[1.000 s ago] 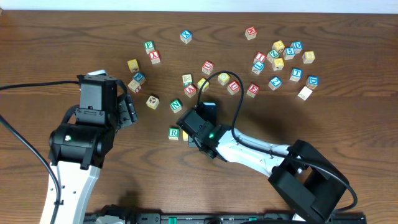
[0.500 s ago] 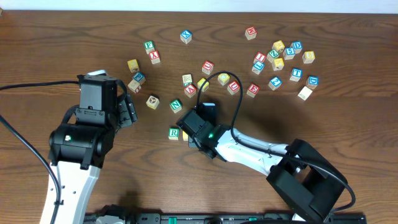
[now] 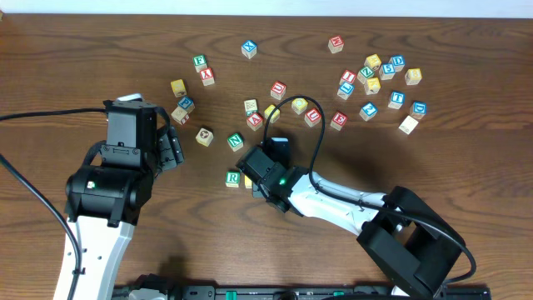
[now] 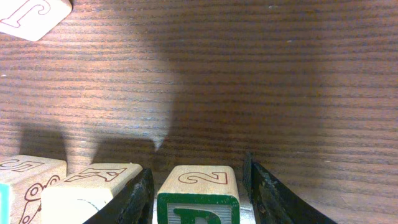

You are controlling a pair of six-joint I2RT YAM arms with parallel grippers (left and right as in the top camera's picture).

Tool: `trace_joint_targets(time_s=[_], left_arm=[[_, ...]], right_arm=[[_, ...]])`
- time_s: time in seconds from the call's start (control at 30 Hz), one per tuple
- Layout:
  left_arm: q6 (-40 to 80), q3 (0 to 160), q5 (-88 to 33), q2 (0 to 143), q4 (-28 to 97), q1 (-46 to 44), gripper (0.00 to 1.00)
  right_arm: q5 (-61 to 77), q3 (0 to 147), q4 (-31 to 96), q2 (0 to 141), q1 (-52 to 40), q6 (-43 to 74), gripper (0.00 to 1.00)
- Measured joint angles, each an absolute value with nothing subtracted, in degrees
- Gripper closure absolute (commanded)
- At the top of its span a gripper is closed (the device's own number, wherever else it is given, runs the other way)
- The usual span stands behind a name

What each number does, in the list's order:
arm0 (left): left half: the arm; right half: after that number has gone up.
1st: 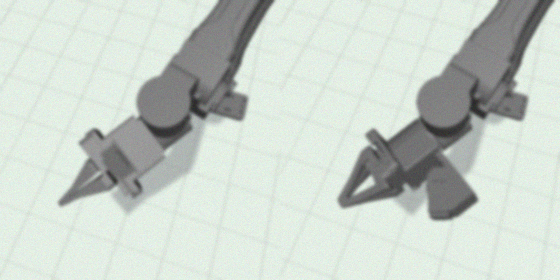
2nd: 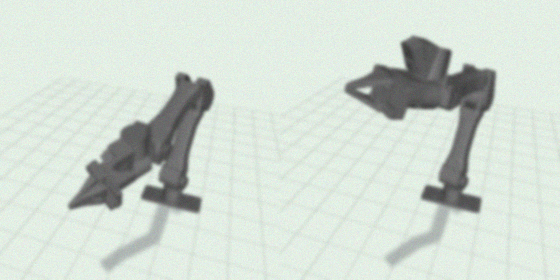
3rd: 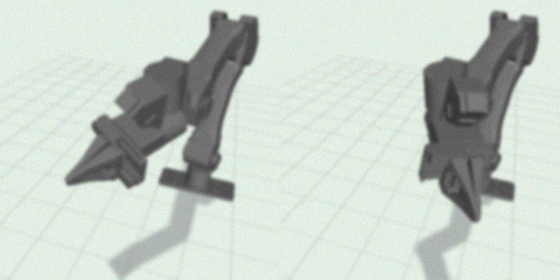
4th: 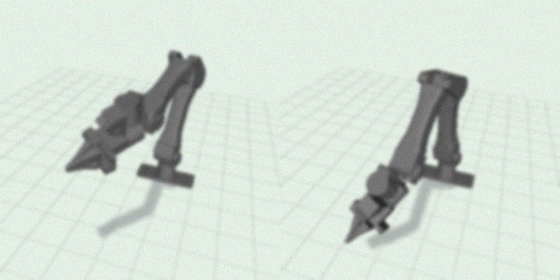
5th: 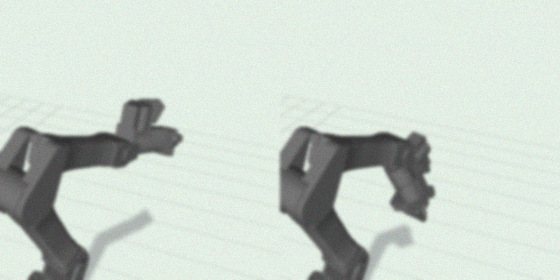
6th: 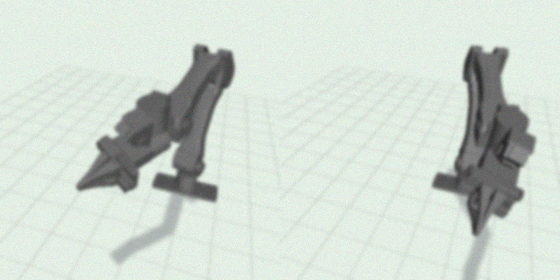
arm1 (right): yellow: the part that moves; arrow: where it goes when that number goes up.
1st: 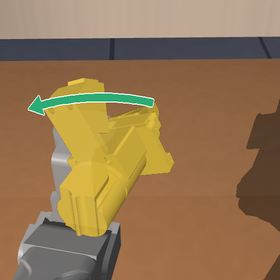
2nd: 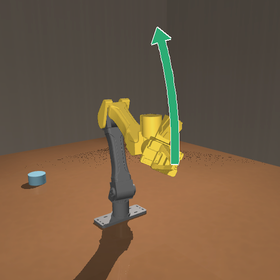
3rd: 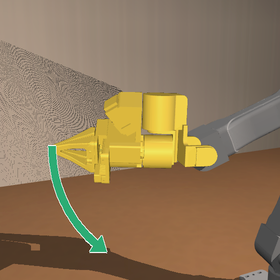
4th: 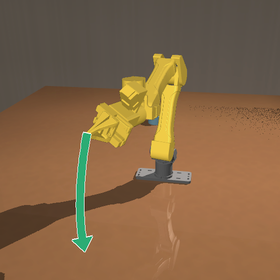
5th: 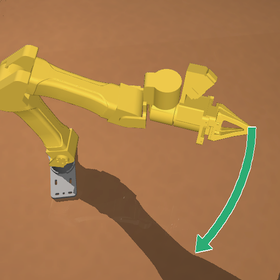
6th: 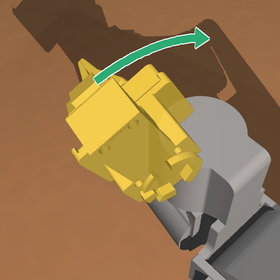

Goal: Spell out ROBOT
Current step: 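Lower the B block onto the table right of the O block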

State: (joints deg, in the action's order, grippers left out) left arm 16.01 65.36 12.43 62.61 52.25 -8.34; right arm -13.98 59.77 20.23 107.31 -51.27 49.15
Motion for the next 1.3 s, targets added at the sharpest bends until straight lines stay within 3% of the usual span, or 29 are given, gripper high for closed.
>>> trace_joint_targets(time_s=[1.3], left_arm=[[16.0,65.4,12.4,62.6,52.2,-8.3,0.18]], right_arm=[[-13.9,59.8,16.6,107.4,-48.6,46.7,0.51]])
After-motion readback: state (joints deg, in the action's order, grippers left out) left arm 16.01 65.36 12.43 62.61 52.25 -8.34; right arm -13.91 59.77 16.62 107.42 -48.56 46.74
